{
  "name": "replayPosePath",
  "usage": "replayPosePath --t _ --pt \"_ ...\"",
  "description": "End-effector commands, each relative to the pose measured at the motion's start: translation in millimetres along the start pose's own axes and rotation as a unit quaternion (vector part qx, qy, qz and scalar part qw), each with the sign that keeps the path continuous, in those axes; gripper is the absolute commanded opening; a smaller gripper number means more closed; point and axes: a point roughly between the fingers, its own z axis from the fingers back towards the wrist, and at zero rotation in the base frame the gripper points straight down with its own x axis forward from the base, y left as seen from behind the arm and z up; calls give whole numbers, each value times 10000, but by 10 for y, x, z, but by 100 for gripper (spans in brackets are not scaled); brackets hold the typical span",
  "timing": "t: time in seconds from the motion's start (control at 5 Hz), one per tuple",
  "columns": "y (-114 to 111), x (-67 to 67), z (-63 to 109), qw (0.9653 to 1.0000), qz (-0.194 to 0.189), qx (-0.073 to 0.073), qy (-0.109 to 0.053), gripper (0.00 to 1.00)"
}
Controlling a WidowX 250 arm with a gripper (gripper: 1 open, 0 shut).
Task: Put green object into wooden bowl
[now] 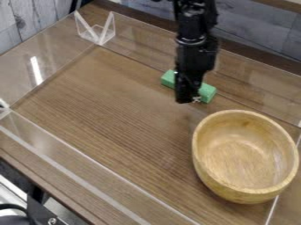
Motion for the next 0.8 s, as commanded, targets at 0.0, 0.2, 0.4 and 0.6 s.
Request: replayPosePath --t 0.0,0.2,0.4,0.6 --pt "173 172 148 9996 -19 205 -169 0" --pt "192 293 26 9995 218 178 -142 0" --pt "207 417 5 9987 462 189 -118 0" --pt "217 509 8 9971 713 224 -116 0"
